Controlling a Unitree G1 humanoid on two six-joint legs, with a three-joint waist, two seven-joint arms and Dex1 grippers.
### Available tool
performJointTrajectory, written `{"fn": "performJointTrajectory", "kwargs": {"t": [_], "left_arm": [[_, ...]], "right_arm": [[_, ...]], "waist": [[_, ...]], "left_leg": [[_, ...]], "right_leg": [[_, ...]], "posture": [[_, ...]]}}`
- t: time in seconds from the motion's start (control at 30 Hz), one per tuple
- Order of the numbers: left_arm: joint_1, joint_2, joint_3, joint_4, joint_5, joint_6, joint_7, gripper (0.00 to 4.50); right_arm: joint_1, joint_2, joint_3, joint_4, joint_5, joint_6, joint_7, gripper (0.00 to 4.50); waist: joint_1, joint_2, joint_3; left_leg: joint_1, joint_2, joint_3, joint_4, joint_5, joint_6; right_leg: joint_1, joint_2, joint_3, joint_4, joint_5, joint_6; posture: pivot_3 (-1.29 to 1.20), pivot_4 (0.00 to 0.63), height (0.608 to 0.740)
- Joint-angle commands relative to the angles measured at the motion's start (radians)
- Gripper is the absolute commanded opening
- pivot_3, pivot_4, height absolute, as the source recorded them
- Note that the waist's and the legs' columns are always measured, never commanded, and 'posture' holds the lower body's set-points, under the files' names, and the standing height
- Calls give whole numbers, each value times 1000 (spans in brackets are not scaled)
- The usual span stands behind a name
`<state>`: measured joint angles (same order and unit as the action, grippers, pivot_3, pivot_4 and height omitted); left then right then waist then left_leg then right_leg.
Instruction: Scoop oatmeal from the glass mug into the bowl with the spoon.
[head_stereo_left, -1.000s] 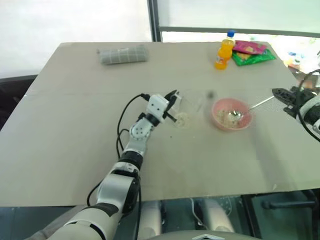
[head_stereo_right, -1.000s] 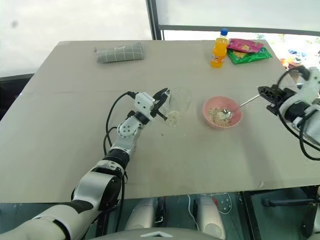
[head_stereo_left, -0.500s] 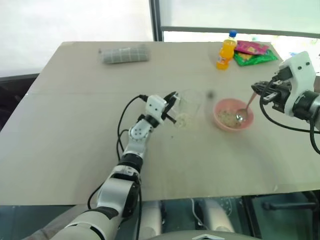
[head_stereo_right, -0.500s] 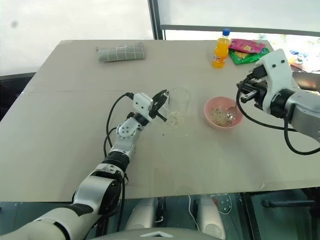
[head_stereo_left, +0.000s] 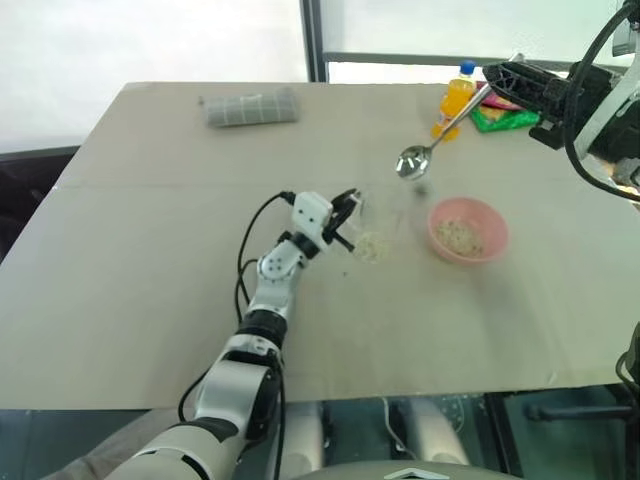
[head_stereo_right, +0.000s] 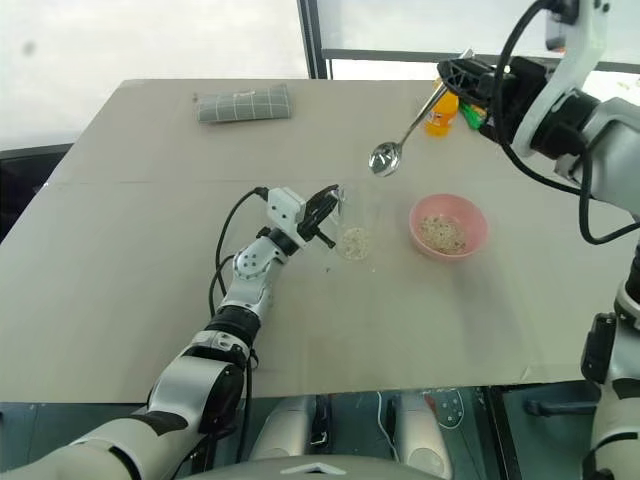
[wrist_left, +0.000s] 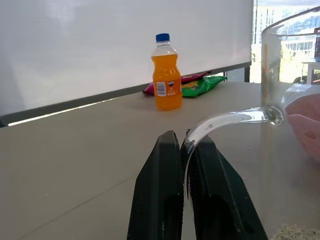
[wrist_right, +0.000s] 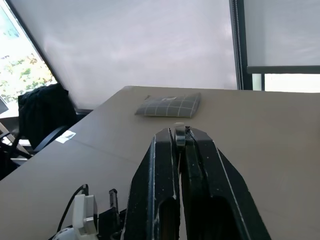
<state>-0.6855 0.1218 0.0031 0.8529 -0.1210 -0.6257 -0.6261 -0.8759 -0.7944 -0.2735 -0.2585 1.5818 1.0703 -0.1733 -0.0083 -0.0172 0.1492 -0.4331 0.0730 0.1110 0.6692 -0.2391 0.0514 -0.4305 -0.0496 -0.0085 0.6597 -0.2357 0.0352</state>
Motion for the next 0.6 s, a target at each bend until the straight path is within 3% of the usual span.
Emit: {"fn": "performJointTrajectory", "kwargs": {"t": [0.03, 0.17, 0.6], "left_arm": [[6, -1, 12, 1, 3, -57, 18, 47], [0, -9, 17, 21, -7, -80, 22, 47], [7, -25, 41, 47, -18, -108, 16, 47]], "right_arm": [[19, -16, 1, -40, 78, -2, -22, 0], [36, -4, 38, -57, 84, -18, -36, 0], [36, 66, 139, -59, -106, -27, 7, 0]], "waist": [[-1, 0, 0], [-3, 0, 0], [-2, 0, 0]], "left_leg": [[0, 0, 0, 0, 0, 0], [0, 0, 0, 0, 0, 0], [0, 0, 0, 0, 0, 0]], "right_leg": [[0, 0, 0, 0, 0, 0], [0, 0, 0, 1, 0, 0], [0, 0, 0, 1, 0, 0]], "posture": [[0, 150, 740], [0, 150, 740], [0, 150, 740]]}}
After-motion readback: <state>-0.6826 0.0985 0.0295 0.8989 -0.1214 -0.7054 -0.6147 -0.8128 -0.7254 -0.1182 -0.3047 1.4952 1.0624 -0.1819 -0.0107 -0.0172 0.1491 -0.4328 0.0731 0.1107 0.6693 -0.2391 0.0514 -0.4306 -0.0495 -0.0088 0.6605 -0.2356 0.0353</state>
